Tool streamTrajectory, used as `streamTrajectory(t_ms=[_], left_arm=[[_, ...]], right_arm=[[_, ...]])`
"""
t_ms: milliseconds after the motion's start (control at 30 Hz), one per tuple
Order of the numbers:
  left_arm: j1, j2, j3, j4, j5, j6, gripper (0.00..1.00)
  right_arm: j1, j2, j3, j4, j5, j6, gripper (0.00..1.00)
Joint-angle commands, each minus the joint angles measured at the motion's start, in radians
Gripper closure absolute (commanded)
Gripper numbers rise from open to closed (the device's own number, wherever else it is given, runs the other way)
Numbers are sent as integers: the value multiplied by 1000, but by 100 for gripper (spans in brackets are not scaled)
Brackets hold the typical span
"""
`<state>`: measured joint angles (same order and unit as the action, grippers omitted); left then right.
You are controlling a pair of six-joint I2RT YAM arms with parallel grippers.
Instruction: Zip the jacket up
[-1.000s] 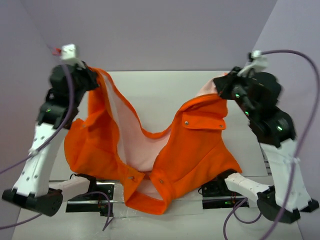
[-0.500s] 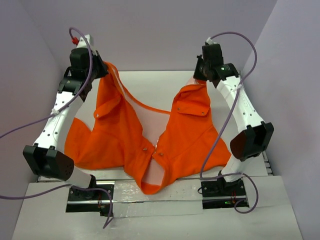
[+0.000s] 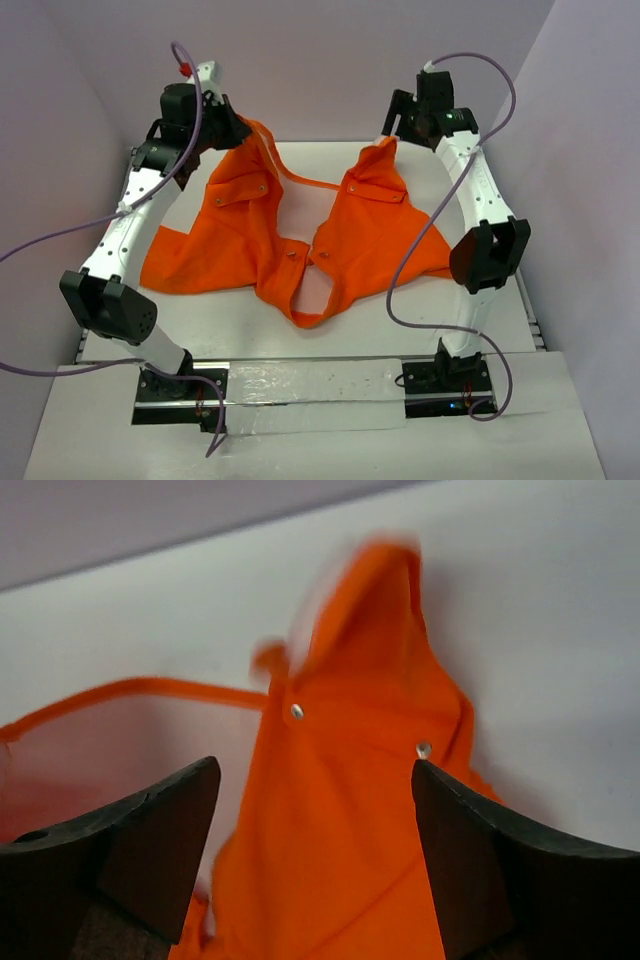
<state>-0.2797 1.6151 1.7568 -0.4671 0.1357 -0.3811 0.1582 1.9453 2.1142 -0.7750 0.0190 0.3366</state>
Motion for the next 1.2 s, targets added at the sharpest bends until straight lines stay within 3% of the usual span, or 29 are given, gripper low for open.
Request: streamTrajectory(t_ms=[0, 133, 200, 267, 433, 567, 867, 1167], left_arm=[[-74, -104, -48, -46, 21, -18, 100], [-99, -172, -126, -6, -22, -65, 100], [-99, -175, -112, -22, -79, -70, 100], [-99, -175, -84, -53, -149, -74, 100], [-77, -204, -101, -61, -218, -81, 100], [-55, -225, -143, -56, -249, -100, 100], [8, -263, -190, -41, -238, -96, 100], [14, -251, -201, -38, -211, -90, 100]], right_arm=[[0, -281, -240, 103, -17, 11, 11], [41, -549, -496, 238, -161, -16, 11], [99, -607, -623, 289, -204, -38, 11], [270, -629, -737, 294, -178, -47, 12], [545, -584, -955, 479, -156, 192, 16], [710, -414, -928, 547, -132, 257, 20], [637, -69, -639, 454, -124, 135, 18], [513, 22, -634, 458, -151, 106, 16]])
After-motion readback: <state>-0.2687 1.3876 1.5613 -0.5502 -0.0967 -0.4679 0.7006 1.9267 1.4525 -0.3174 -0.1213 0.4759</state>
